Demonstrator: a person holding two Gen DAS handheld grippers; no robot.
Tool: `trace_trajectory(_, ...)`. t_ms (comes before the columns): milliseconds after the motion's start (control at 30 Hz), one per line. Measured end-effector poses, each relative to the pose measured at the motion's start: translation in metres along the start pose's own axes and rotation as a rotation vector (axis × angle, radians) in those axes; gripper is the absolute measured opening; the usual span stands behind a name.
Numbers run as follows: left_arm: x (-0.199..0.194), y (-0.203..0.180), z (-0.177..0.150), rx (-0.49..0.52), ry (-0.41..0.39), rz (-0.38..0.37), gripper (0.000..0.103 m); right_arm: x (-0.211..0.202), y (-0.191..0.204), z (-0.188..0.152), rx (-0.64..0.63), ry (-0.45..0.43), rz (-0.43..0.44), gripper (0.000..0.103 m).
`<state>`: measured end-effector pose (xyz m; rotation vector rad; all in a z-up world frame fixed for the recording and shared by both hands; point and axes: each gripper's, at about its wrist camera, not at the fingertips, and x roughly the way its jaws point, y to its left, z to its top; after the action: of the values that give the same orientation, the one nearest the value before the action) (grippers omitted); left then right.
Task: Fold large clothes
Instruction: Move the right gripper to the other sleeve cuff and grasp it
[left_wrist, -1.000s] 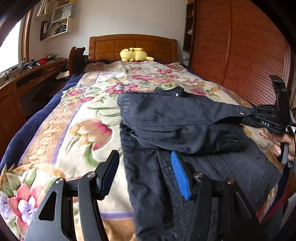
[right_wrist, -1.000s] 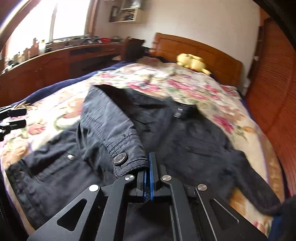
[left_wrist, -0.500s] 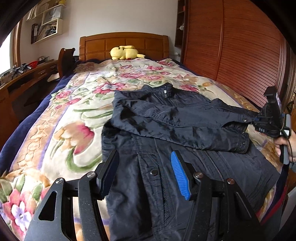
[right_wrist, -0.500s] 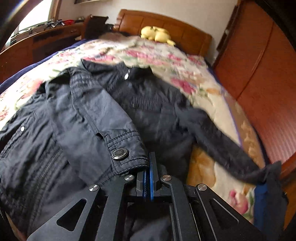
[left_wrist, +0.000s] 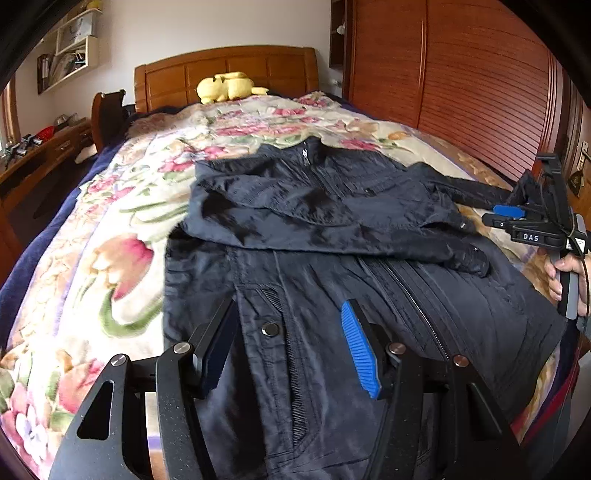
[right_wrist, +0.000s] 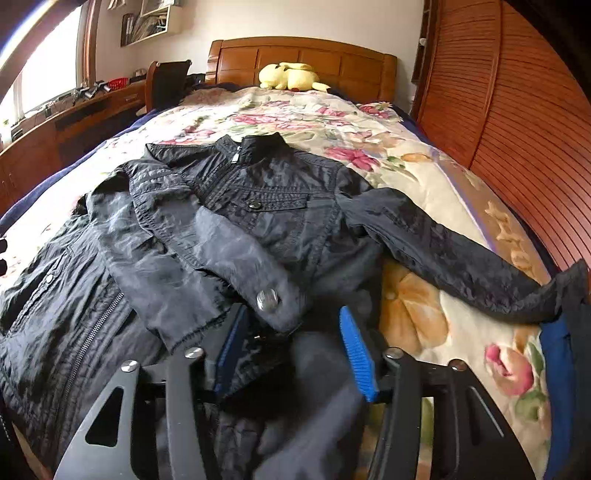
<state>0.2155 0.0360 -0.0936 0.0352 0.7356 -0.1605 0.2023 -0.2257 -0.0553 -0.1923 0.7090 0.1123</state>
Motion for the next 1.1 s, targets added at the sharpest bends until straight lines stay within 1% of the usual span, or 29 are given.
trace_trajectory(133,0.004,-0.013,0.004,0.019,0.018,-0.012,0.059,0.005,-0.022,-0.012,0.024,0.000,0.004,0.061)
trace_trajectory(233,0.004,-0.022,0.010,0.063,0.008,0.010,0.059,0.007,-0.041,-0.019,0.018,0.001,-0.016,0.062)
trace_trajectory(300,0.004,-0.024,0.013,0.056,0.004,0.012,0.059,0.008,-0.052,-0.022,0.003,0.011,-0.023,0.063)
trace_trajectory(333,0.007,-0.024,0.016,0.044,0.012,0.001,0.059,0.007,-0.058,-0.023,-0.007,0.014,-0.024,0.063)
trace_trajectory(467,0.015,-0.029,0.026,0.039,0.015,-0.007,0.059,0.004,-0.081,-0.020,-0.026,0.014,-0.060,0.065)
trace_trajectory(567,0.022,-0.033,0.034,0.038,0.017,-0.013,0.059,0.002,-0.101,-0.016,-0.006,0.009,-0.076,0.070)
trace_trajectory(633,0.027,-0.036,0.038,0.035,0.017,-0.022,0.059,0.003,-0.114,-0.013,0.007,0.009,-0.092,0.073)
trace_trajectory(900,0.047,-0.055,0.054,0.053,0.017,-0.060,0.059,-0.005,-0.171,0.015,0.082,-0.021,-0.194,0.073)
trace_trajectory(1100,0.074,-0.077,0.061,0.081,0.034,-0.101,0.059,-0.010,-0.212,0.043,0.105,-0.012,-0.283,0.073)
